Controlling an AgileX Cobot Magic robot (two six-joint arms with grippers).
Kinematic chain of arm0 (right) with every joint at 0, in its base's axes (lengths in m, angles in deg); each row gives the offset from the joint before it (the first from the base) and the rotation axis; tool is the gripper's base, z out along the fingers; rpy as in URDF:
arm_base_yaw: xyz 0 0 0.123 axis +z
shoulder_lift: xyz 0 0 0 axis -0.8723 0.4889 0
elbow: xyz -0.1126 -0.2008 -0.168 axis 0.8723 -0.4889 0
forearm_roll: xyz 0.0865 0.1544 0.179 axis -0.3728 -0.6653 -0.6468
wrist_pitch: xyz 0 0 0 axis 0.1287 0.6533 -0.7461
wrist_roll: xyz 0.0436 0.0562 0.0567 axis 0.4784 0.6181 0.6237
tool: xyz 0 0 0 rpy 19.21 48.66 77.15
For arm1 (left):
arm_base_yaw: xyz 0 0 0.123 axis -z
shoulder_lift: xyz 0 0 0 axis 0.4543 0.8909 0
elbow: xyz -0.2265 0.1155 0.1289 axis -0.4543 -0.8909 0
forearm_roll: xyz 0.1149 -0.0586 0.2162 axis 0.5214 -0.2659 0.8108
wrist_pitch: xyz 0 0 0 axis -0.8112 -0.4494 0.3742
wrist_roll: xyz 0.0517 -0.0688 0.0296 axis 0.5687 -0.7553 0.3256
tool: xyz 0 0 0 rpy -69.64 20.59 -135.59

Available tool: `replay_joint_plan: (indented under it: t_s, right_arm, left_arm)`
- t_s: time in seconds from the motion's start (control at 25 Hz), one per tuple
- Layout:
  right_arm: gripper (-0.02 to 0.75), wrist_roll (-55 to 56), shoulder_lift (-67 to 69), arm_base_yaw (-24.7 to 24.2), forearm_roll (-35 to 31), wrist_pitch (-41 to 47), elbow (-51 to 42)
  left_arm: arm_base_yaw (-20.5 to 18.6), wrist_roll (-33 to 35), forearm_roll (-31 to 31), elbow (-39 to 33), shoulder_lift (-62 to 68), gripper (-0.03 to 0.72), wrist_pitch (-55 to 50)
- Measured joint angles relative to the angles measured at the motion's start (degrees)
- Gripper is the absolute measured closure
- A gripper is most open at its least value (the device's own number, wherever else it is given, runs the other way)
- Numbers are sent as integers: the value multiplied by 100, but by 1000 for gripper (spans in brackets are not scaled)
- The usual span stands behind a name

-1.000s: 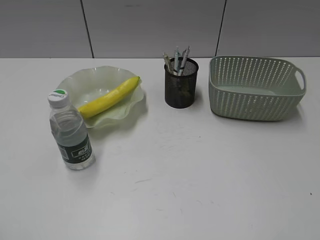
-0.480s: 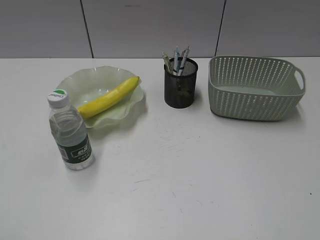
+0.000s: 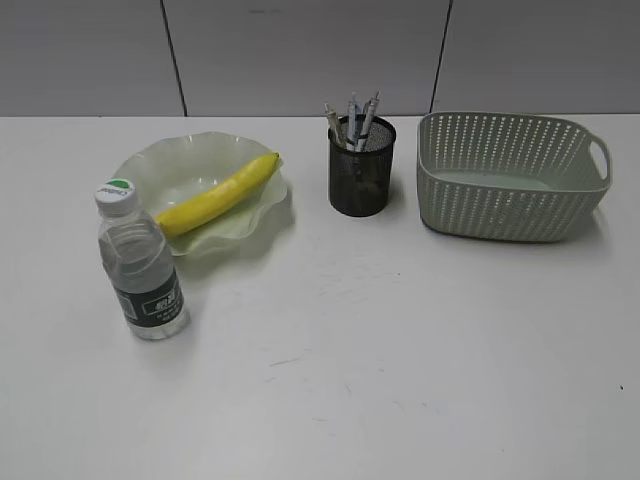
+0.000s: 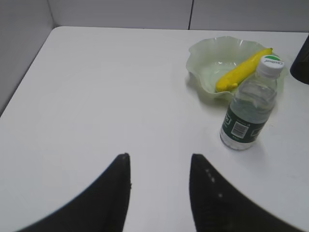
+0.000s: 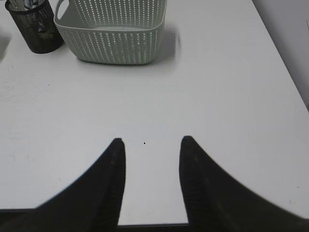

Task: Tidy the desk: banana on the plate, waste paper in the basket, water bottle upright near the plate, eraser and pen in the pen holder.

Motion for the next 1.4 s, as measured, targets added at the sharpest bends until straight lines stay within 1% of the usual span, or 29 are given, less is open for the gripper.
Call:
replay_joint_plan:
  t_s: [1.4]
  right_arm:
    - [430, -6, -4, -6, 0, 0, 0]
  left_arm:
    - [19, 0, 0, 0, 0, 379, 0]
